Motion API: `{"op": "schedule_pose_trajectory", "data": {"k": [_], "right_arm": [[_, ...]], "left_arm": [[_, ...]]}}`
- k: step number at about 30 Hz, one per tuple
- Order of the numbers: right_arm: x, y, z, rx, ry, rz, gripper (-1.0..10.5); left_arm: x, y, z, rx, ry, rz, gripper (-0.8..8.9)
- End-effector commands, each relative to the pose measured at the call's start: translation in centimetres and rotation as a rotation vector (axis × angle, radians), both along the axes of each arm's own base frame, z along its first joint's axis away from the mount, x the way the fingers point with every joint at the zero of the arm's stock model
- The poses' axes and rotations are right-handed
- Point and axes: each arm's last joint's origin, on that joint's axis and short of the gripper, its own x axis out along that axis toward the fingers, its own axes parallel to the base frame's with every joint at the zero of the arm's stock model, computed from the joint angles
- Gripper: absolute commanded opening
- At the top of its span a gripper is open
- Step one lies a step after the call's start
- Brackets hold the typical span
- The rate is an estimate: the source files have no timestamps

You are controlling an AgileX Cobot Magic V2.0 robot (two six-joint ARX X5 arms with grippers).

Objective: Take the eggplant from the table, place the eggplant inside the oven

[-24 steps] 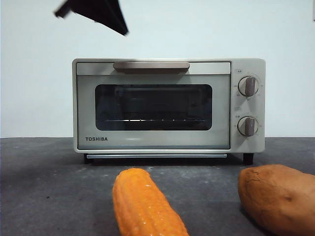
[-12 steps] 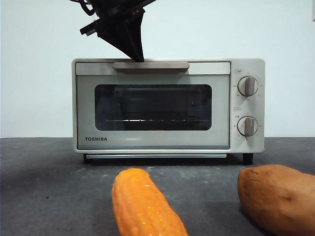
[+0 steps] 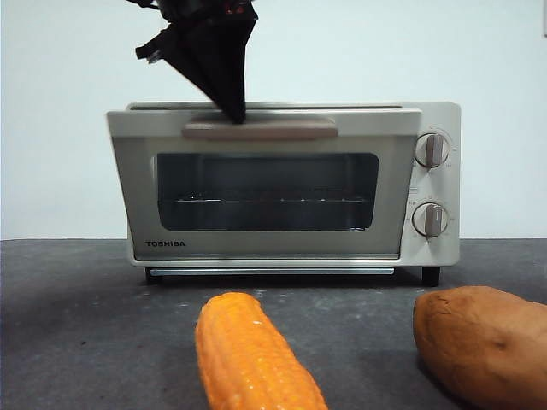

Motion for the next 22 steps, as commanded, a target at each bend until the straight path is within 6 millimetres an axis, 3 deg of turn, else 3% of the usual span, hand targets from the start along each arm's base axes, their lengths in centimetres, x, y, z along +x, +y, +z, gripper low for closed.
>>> {"op": "schedule_pose_trajectory", "data": {"k": [1,7,14,22], "right_arm": [[-0.3,-0.2,-0.5,-0.068,0.031,0.0,1.4],[-0.2,-0.1,-0.7,-0.075,0.034,0.0,1.4],[0.0,0.5,-1.1,-0.094,0.048,0.005,1.4],[1.1,3.0,-3.7,-0.196,0.05,0.055,1.4]], "left_arm": [[-0.7,-0.9,-1.0,0.073,0.056,-0.057,0.06],[-3.0,-1.7,-1.4,0.159,0.137,-0.142,0.06],[-3.3,-1.6,-0.8,0.14,0.118,-0.14,0.06],[-3.0,1.5,0.4,0.029,0.011,-0.024,0.06]]}}
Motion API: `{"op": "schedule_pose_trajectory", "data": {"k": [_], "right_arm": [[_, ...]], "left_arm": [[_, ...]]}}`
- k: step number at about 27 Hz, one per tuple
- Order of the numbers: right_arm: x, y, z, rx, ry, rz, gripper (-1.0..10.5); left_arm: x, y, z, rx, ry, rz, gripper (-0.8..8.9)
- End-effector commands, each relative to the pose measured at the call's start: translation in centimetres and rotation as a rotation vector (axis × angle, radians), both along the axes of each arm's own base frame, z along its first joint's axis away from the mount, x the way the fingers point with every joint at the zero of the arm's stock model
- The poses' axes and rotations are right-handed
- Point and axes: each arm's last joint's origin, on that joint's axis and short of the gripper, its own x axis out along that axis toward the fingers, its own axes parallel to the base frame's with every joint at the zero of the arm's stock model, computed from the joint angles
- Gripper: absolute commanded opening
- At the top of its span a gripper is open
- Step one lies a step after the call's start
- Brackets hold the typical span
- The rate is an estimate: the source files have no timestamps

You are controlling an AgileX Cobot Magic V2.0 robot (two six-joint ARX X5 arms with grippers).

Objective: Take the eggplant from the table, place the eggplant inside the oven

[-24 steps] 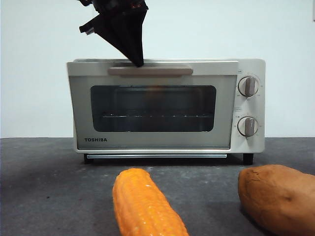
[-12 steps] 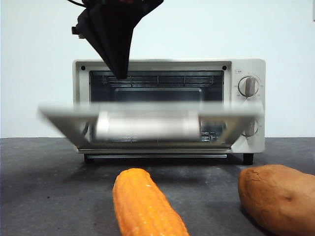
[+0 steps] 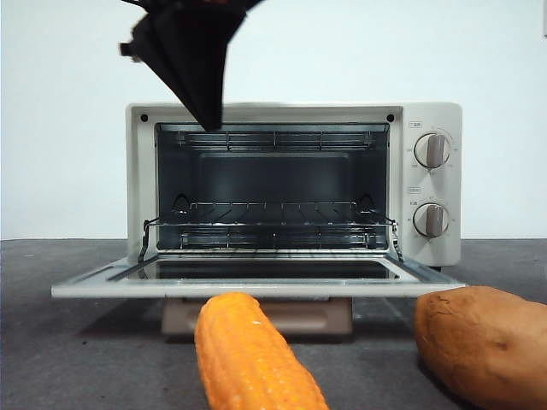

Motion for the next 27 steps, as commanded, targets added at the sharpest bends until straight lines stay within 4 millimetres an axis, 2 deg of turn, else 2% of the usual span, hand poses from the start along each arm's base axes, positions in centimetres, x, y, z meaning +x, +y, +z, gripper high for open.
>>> {"op": "schedule_pose_trajectory", "data": {"k": [1,7,14,20,27], "right_arm": [[0.2,1.0,-0.9,-0.06,-0.017,0.071,1.4],[1.6,4.1,-3.2,-0.123,-0.083,0.188,1.4],[4.4,8.2,-5.8,-0.248,-0.119,0.283,1.4],[8.1,11.6,-8.9,-0.379,-0.17,0.368,1.4],[13.7,14.7,-13.4,-0.439,-0.257,0.386,1.4]], "left_arm": [[-0.3,1.4,0.9,-0.052,-0.057,0.056,0.06],[-1.5,5.9,0.5,-0.152,-0.154,0.209,0.06],[-3.9,10.8,-2.2,-0.278,-0.251,0.412,0.06],[-5.5,13.9,-5.3,-0.327,-0.3,0.559,0.06],[-5.1,16.8,-9.4,-0.408,-0.269,0.725,0.06]]}}
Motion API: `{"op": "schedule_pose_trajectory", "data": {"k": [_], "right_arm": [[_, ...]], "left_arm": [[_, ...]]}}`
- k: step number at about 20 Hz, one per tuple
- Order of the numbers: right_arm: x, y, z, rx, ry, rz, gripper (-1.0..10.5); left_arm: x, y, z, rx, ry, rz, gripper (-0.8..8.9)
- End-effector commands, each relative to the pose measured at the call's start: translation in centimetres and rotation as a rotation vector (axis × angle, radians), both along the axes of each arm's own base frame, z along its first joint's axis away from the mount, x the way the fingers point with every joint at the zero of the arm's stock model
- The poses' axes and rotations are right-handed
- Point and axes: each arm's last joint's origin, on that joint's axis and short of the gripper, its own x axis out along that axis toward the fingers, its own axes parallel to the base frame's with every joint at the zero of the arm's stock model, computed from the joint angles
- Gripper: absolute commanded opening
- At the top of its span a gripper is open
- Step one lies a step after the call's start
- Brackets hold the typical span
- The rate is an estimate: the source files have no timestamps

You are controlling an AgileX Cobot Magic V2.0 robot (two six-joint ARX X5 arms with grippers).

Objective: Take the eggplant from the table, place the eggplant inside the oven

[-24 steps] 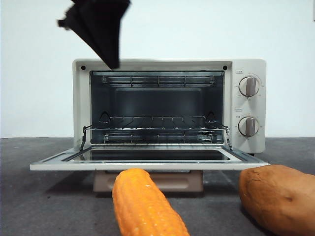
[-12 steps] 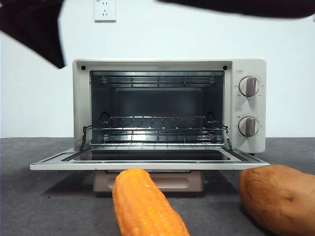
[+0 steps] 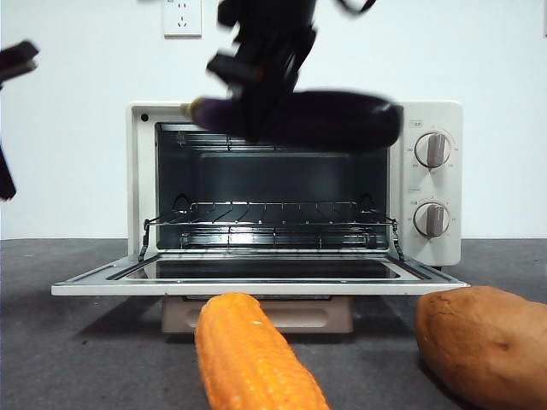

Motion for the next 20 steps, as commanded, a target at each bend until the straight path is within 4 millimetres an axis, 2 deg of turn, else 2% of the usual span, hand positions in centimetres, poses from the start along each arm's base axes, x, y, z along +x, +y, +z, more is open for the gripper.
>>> {"op": "schedule_pose_trajectory", "data": {"k": [1,6,10,13,20], "right_arm": [[1.6,1.2,-1.5,-0.066,-0.044,0.055,1.4],[4.3,1.8,-4.0,-0.093,-0.083,0.047,1.7],[5.5,2.0,-5.5,-0.104,-0.088,0.033,2.7],[5.8,2.1,-6.4,-0.115,-0.071,0.024,3.0],[5.6,2.3,-6.3,-0.096,-0.091,-0.033,3.0]], "left_arm": [[0.4,0.5,-0.4,-0.057,-0.004,0.024,0.06],[0.6,1.1,-0.4,-0.107,-0.01,0.025,0.06],[0.6,1.1,-0.4,-0.114,-0.007,0.017,0.06],[0.6,1.1,-0.4,-0.114,-0.007,0.016,0.06],[1.0,1.0,-0.9,-0.103,0.019,0.012,0.06]]}}
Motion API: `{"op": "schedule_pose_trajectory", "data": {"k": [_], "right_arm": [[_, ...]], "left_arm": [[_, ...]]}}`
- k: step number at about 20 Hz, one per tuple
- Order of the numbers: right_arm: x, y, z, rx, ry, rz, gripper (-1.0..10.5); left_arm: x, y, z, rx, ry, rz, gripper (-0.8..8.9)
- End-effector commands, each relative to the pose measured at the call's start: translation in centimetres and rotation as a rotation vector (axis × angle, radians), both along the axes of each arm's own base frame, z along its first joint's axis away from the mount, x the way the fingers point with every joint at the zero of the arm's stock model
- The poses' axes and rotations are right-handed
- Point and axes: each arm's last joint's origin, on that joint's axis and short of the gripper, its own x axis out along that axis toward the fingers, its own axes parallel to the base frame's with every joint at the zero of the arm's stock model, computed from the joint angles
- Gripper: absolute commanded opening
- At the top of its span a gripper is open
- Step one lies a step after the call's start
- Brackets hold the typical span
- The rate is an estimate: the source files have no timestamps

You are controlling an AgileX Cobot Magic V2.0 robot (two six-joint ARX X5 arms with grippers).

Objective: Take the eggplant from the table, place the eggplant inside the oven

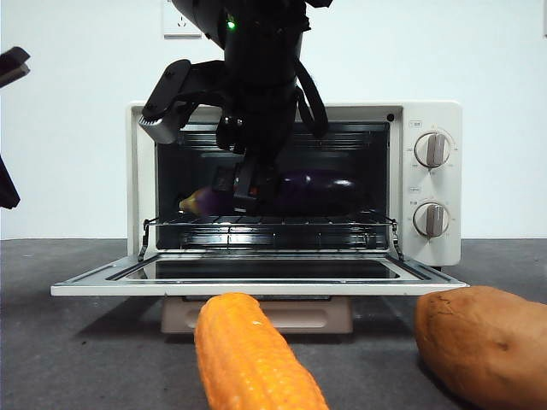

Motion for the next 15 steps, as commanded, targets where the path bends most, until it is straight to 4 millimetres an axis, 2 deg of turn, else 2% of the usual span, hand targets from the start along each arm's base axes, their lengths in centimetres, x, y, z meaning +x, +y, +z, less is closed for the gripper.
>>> {"op": "schedule_pose_trajectory", "data": {"k": [1,5,9,12,15], "right_arm": [[-0.3,0.7,-0.3,0.028,0.001,-0.021,3.0],[-1.0,1.1,0.1,0.053,-0.008,-0.037,3.0],[-2.3,0.9,2.1,0.101,-0.014,-0.033,2.9],[-4.1,-0.2,4.9,0.153,-0.007,-0.046,2.9],[-6.6,-1.8,8.5,0.251,-0.008,-0.056,1.8]], "left_arm": [[0.4,-0.1,-0.3,0.006,0.012,-0.005,0.06],[1.5,-0.2,-1.3,0.007,0.038,-0.013,0.06],[3.0,-0.6,-3.1,-0.025,0.096,-0.055,0.06],[4.2,-1.0,-5.2,-0.066,0.166,-0.101,0.06],[4.8,-1.3,-7.3,-0.117,0.254,-0.16,0.06]]}}
